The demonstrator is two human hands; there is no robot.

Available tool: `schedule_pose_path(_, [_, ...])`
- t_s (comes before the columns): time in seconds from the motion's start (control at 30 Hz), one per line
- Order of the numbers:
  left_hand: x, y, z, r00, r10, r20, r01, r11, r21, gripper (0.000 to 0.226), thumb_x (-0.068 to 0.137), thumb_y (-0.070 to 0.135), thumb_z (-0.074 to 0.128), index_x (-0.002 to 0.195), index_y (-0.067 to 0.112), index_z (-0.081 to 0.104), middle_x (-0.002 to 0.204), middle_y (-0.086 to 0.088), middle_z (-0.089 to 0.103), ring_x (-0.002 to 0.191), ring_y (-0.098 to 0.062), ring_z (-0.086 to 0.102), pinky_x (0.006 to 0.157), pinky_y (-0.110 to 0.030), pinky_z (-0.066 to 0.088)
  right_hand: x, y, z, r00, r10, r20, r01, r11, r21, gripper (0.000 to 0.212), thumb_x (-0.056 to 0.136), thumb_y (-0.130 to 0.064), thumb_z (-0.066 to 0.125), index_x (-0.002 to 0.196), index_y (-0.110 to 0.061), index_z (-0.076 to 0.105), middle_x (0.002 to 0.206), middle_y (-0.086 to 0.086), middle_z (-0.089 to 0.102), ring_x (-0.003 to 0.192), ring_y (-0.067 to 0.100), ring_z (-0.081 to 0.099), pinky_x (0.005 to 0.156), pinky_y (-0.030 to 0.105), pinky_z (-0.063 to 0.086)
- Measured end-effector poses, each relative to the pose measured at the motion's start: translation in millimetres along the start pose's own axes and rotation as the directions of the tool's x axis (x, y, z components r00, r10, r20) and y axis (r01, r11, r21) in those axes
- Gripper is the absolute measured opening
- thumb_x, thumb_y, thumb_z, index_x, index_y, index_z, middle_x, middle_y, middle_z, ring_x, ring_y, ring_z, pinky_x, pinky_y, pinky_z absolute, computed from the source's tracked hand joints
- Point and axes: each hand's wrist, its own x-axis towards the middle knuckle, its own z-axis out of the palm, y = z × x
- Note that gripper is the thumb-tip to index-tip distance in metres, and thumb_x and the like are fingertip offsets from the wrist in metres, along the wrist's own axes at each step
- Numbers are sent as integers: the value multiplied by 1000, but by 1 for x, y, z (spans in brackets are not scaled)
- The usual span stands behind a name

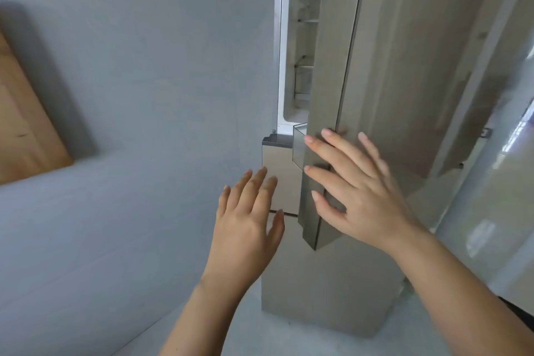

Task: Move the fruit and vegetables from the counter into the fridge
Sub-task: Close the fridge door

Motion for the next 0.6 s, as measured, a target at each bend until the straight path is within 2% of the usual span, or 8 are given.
schedule_pose_path(0.1, [22, -16, 12, 999, -25, -27, 26, 999, 30, 45, 84, 30, 43, 123, 8, 52, 131, -12, 54, 122, -31, 46, 97, -51, 37, 16, 22, 27, 995, -65, -82, 64, 998, -22, 22, 81, -24, 57, 95, -12, 69, 138, 4, 43, 132, 24, 33, 107, 49, 21])
schedule_pose_path(0.3, [62, -49, 35, 994, -83, -70, 89, 993, 83, 46, 86, 31, 42, 123, 6, 53, 131, -12, 53, 124, -32, 46, 98, -52, 37, 56, 54, 93, 969, -204, -142, 201, 979, -36, 26, 82, -24, 56, 103, -17, 69, 138, 3, 42, 132, 28, 32, 108, 51, 18])
schedule_pose_path(0.43, [74, -71, 51, 984, -157, -89, 166, 979, 117, 46, 86, 32, 41, 123, 8, 53, 131, -11, 54, 123, -31, 47, 97, -52, 39, 79, 68, 136, 963, -237, -128, 236, 972, -24, 28, 83, -26, 54, 106, -16, 67, 142, 5, 40, 134, 30, 30, 109, 55, 13])
schedule_pose_path(0.6, [87, -97, 70, 980, -180, -80, 190, 973, 134, 45, 86, 32, 41, 122, 8, 54, 130, -12, 54, 122, -32, 48, 96, -53, 40, 104, 88, 183, 968, -237, -79, 236, 972, -23, 35, 82, -30, 55, 112, -15, 64, 141, 7, 40, 134, 31, 29, 108, 57, 9])
